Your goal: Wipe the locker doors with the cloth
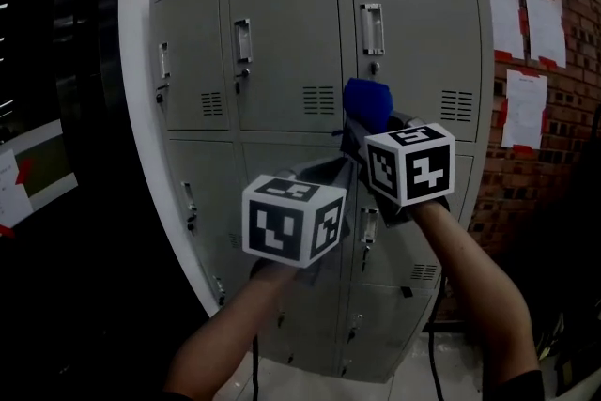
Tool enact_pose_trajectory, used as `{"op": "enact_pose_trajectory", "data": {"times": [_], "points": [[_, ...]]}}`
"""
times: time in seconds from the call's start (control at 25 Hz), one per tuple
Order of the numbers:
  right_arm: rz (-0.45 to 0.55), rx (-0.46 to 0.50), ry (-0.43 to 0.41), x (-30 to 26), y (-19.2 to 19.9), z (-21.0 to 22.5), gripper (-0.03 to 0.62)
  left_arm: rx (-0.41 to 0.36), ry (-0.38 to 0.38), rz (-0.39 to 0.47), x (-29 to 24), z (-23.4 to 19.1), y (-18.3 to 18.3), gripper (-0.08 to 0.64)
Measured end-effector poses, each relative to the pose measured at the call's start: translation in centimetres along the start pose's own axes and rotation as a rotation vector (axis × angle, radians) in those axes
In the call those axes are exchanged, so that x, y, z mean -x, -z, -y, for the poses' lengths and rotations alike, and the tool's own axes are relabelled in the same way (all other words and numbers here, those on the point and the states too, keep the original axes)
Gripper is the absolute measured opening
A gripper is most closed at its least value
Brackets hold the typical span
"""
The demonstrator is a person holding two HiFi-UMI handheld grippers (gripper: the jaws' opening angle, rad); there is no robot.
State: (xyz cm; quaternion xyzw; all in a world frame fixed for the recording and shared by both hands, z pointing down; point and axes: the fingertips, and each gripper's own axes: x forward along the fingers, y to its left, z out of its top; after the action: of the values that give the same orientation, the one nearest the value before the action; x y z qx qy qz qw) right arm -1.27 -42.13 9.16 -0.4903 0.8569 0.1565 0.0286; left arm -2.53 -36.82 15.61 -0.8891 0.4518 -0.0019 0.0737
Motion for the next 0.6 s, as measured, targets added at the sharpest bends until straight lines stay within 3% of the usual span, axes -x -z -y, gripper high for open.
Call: {"op": "enact_pose_trajectory", "data": {"times": [0.28, 0.44, 0.6], "points": [[0.028, 0.012, -0.055, -3.3, -0.2, 4.1, 0.087, -0.016, -0.047, 0.037, -5.3, -2.0, -2.5, 0.003], [0.039, 0.026, -0.106, -2.0, -0.3, 5.3, 0.087, -0.011, -0.042, 0.054, -8.0, -1.6, -3.7, 0.003], [0.048, 0.075, -0.095, 0.4, -0.8, 7.8, 0.087, 0.011, -0.017, 0.09, -9.7, -0.7, -5.3, 0.003]]}}
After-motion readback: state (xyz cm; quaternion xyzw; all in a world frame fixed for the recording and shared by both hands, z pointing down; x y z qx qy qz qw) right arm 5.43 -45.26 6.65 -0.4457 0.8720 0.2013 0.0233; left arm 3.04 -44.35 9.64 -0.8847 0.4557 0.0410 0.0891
